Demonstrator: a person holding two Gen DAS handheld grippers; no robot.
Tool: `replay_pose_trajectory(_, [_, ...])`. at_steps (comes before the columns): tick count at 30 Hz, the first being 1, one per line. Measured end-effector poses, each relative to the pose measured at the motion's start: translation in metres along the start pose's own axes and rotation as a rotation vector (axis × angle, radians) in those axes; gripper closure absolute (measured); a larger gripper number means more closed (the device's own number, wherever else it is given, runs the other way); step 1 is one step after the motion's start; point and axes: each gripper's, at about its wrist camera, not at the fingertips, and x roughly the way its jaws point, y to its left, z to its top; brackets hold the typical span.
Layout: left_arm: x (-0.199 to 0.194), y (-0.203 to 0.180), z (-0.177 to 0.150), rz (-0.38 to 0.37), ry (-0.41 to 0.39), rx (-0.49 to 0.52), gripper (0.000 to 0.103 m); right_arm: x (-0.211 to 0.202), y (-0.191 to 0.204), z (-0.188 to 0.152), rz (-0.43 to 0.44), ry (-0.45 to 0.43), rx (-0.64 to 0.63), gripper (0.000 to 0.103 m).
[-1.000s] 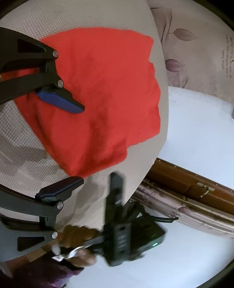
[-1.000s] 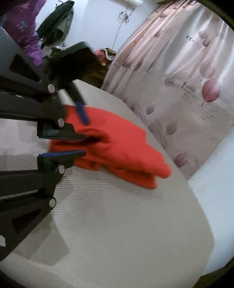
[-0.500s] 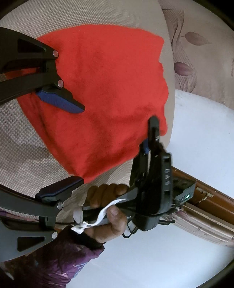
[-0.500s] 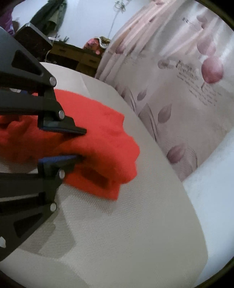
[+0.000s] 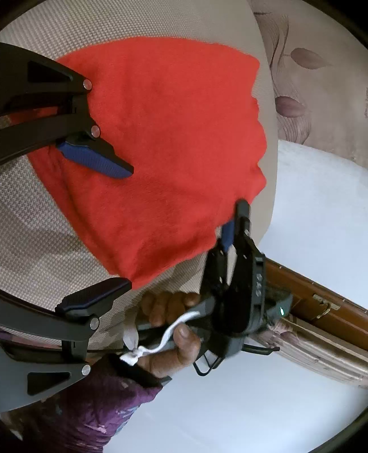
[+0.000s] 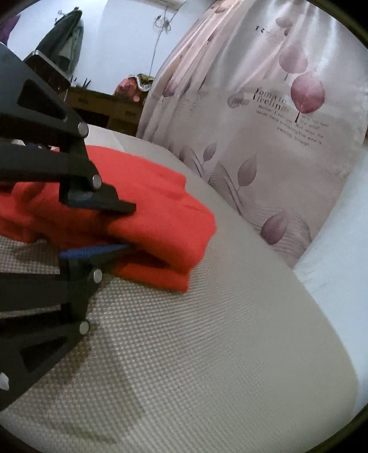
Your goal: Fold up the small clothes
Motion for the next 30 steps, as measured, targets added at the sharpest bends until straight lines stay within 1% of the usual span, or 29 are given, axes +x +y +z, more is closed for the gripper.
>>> replay_pose_trajectory(1, [0.001,0.000,0.000,0.001,0.001,0.001,0.030,-0.008,0.006,0.000,-0.028,-0.035,-0.020,0.080])
replay_pose_trajectory(2, [0.001,-0.001,0.000,0.003,0.002,0.002,0.030,-0.019,0.019,-0.001,-0.035,-0.076,-0.063,0.080])
replay_pose_trajectory(4, [0.001,-0.001,-0.001,0.006,0.004,0.005,0.030,-0.030,0.042,-0.005,-0.014,-0.099,-0.136,0.080])
replay_pose_trajectory(5, [0.001,-0.001,-0.002,0.006,0.003,0.005,0.030,-0.031,0.053,-0.009,-0.005,-0.090,-0.176,0.080])
replay_pose_trajectory(6, [0.001,-0.001,-0.002,0.006,0.001,0.004,0.030,-0.031,0.065,-0.016,0.008,-0.069,-0.227,0.080])
replay_pose_trajectory(7, [0.000,-0.001,-0.002,0.003,0.000,0.002,0.030,-0.025,0.079,-0.027,0.014,-0.025,-0.298,0.080])
replay_pose_trajectory(8, [0.001,0.000,-0.002,0.001,-0.002,-0.001,0.030,-0.021,0.085,-0.034,-0.006,0.004,-0.338,0.080])
replay_pose_trajectory(9, [0.001,0.000,-0.001,0.001,-0.003,-0.004,0.030,-0.009,0.091,-0.045,-0.076,0.060,-0.414,0.080])
replay_pose_trajectory(11, [0.000,0.001,-0.002,0.000,-0.007,-0.009,0.030,0.006,0.086,-0.058,-0.159,0.128,-0.469,0.081])
replay_pose_trajectory(12, [-0.001,0.002,-0.002,-0.003,-0.008,-0.012,0.030,0.009,0.080,-0.062,-0.188,0.140,-0.468,0.088])
replay_pose_trajectory(15, [-0.007,0.004,-0.005,-0.012,-0.016,-0.025,0.030,0.003,0.066,-0.068,-0.178,0.112,-0.437,0.094])
replay_pose_trajectory(16, [-0.010,0.005,-0.007,-0.010,-0.022,-0.030,0.030,0.003,0.064,-0.070,-0.191,0.110,-0.444,0.096])
replay_pose_trajectory(19, [-0.026,0.009,-0.017,-0.004,-0.043,-0.027,0.030,0.006,0.070,-0.073,-0.216,0.112,-0.479,0.096])
replay_pose_trajectory(20, [-0.034,0.013,-0.022,-0.005,-0.050,-0.037,0.030,0.006,0.068,-0.072,-0.209,0.113,-0.481,0.096])
replay_pose_trajectory(21, [-0.041,0.017,-0.025,-0.014,-0.054,-0.049,0.030,0.004,0.065,-0.070,-0.184,0.115,-0.463,0.096])
replay_pose_trajectory(23, [-0.055,0.024,-0.034,-0.067,-0.052,-0.084,0.030,0.003,0.058,-0.066,-0.148,0.114,-0.420,0.097])
replay_pose_trajectory(26, [-0.059,0.031,-0.046,-0.183,0.011,-0.140,0.030,0.002,0.058,-0.068,-0.130,0.107,-0.408,0.097])
replay_pose_trajectory(27, [-0.059,0.030,-0.049,-0.190,0.020,-0.137,0.030,0.002,0.058,-0.068,-0.129,0.107,-0.408,0.096])
replay_pose_trajectory(28, [-0.057,0.029,-0.050,-0.175,0.023,-0.120,0.030,0.003,0.058,-0.068,-0.128,0.108,-0.405,0.096])
replay_pose_trajectory(30, [-0.056,0.028,-0.048,-0.166,0.012,-0.110,0.030,0.003,0.056,-0.068,-0.120,0.107,-0.397,0.096])
